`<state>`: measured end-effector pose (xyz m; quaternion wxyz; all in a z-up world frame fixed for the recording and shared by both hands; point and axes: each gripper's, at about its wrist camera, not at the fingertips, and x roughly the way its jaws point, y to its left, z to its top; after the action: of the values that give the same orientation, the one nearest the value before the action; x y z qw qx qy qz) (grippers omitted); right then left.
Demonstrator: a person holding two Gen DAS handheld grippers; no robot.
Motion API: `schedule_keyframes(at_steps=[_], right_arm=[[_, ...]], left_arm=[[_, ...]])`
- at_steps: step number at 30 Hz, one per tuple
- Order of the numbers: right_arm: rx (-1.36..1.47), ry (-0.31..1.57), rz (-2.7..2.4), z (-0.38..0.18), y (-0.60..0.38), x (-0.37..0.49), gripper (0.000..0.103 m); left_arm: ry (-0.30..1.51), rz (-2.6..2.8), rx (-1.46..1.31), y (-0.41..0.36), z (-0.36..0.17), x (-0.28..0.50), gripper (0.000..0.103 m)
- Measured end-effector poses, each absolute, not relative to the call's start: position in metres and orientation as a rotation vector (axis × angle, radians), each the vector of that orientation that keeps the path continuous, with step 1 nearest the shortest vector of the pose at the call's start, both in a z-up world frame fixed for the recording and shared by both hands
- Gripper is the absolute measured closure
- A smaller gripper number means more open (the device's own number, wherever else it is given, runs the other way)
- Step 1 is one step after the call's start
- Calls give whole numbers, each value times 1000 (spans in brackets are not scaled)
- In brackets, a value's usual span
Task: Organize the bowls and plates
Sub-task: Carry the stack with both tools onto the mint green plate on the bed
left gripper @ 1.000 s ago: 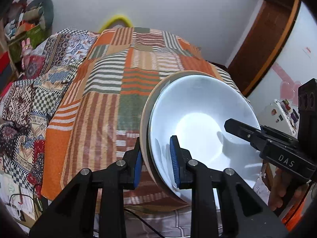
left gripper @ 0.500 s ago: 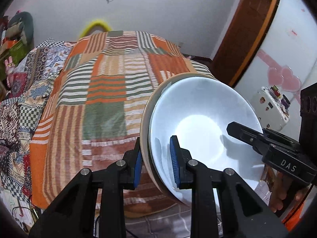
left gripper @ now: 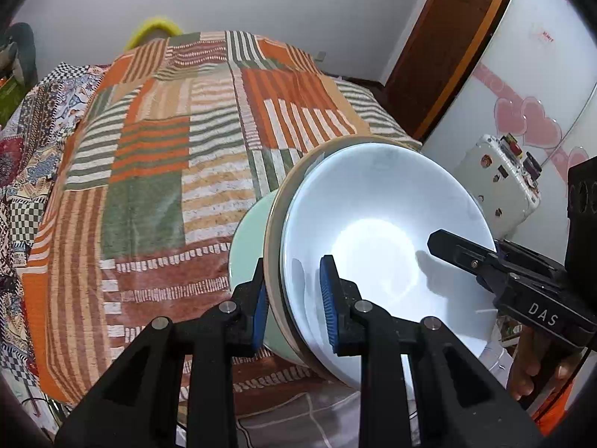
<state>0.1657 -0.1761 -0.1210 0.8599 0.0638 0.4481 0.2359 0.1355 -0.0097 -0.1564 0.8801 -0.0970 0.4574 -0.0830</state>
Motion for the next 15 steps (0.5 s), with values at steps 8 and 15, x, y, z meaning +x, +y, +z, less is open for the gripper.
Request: schedule_keyframes(at_steps=[8,15], right_arm=[[146,1007,491,-144,-175,174,70],[151,1055,488,-159,-173,180,70]], left_arm=[[1013,-161,-204,-9,-179,150,79],[1057,-154,-206,-7,-197,160,79]])
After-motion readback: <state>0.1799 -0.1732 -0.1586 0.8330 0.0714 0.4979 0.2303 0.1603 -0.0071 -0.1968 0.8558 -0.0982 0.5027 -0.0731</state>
